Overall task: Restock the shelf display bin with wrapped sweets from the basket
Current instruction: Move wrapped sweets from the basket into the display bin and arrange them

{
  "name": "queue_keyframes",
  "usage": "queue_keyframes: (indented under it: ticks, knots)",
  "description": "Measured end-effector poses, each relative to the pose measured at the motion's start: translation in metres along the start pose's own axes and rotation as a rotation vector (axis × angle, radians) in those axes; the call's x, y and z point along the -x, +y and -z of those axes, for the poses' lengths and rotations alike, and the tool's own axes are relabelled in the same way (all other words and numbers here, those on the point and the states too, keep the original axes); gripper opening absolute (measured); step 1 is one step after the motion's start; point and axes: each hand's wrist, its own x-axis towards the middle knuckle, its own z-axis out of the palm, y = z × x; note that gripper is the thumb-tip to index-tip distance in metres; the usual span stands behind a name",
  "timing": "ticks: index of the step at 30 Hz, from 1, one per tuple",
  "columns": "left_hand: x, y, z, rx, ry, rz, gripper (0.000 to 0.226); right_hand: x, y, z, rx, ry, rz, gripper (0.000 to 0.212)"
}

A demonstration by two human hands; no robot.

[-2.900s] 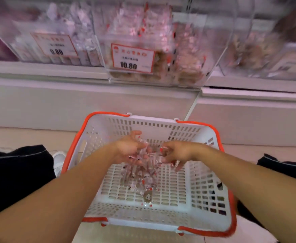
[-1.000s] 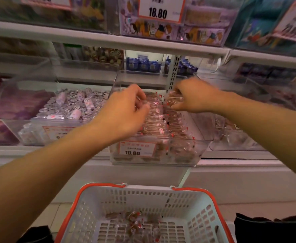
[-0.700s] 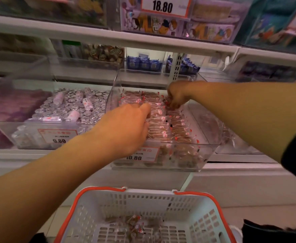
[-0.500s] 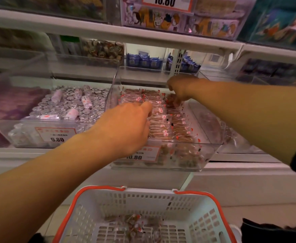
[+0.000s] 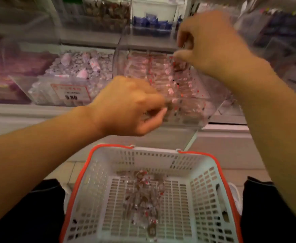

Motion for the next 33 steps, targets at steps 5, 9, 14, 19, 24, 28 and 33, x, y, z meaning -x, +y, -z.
queue_keyframes:
  ticks: [5,9,14,19,24,28,33]
  knots:
    - [0.093,0.035,-0.083,-0.012,-1.116,0.338,0.031,0.156,-0.082,-0.058,-0.522,0.087,-0.085,0.028]
    - [0.187,0.064,-0.148,0.166,-1.362,0.867,0.047,0.258,-0.09,-0.187,-0.555,-1.019,-0.324,0.061]
    - [0.249,0.106,-0.216,0.453,-1.253,1.496,0.083,0.348,-0.081,-0.263,-0.624,-1.191,-1.052,0.138]
    - [0.264,0.134,-0.263,0.506,-1.054,1.68,0.08,0.36,-0.11,-0.307,-0.388,-1.195,-1.05,0.146]
    - [0.272,0.137,-0.281,0.495,-0.786,1.818,0.043,0.358,-0.146,-0.321,-0.349,-1.028,-0.89,0.081]
    - [0.272,0.136,-0.277,0.471,-0.829,1.818,0.041,0.354,-0.144,-0.324,-0.386,-1.026,-0.757,0.063]
    - [0.279,0.145,-0.277,0.562,-0.774,1.845,0.021,0.352,-0.123,-0.324,-0.536,-1.045,-0.873,0.036]
